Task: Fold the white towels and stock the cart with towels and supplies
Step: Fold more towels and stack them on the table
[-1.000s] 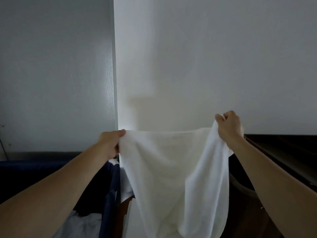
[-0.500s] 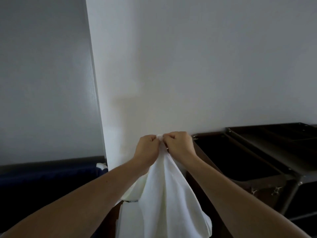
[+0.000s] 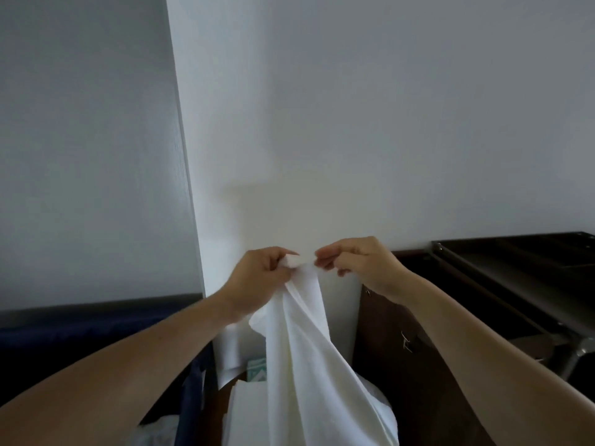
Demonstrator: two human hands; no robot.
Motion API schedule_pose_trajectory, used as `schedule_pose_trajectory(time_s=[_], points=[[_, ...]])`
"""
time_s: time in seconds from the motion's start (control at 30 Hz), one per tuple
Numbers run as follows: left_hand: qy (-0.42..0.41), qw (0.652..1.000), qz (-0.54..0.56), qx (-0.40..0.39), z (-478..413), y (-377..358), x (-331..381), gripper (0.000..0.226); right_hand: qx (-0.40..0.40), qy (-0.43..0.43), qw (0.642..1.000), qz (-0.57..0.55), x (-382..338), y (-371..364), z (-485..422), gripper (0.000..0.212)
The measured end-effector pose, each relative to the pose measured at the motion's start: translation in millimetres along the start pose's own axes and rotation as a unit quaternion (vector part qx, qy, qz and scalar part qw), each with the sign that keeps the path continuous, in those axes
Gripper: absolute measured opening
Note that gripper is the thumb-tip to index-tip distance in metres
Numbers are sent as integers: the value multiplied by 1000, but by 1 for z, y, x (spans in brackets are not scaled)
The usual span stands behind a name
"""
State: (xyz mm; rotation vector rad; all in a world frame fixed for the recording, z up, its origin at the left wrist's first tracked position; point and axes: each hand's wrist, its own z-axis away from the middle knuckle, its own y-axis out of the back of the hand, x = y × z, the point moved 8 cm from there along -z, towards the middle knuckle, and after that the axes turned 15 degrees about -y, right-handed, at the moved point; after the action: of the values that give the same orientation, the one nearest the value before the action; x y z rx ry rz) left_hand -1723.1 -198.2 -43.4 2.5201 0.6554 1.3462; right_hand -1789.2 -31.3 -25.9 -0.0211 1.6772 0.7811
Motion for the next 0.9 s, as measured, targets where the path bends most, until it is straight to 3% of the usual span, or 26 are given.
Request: schedule_pose_trajectory(time_s=[0.07, 0.17, 0.3, 0.47, 0.6, 0.7, 0.8, 0.9], points=[[-7, 994, 102, 27, -14, 13, 15, 41, 36, 20, 998, 50, 5, 13, -6, 48], [-46, 967, 251, 17, -56, 27, 63, 34, 15, 55, 997, 50, -10, 16, -10, 91], [-112, 915, 387, -14, -116, 46, 128, 25, 12, 136, 991, -1, -60, 20, -15, 97], [-91, 979, 179, -14, -138, 40, 118, 21, 34, 124, 989, -68, -62, 7, -14, 86], [-90, 990, 102, 32, -134, 41, 99, 30, 120, 110, 981, -101, -41, 20, -10, 60], [-113, 991, 43, 55, -134, 55, 96, 29, 112, 104, 978, -145, -28, 30, -8, 48], [-146, 986, -17, 84, -133, 71, 98, 29, 74, 58, 994, -56, -13, 30, -5, 40], [-136, 982, -42, 125, -132, 92, 86, 30, 30, 23, 998, 40, 10, 24, -1, 48]])
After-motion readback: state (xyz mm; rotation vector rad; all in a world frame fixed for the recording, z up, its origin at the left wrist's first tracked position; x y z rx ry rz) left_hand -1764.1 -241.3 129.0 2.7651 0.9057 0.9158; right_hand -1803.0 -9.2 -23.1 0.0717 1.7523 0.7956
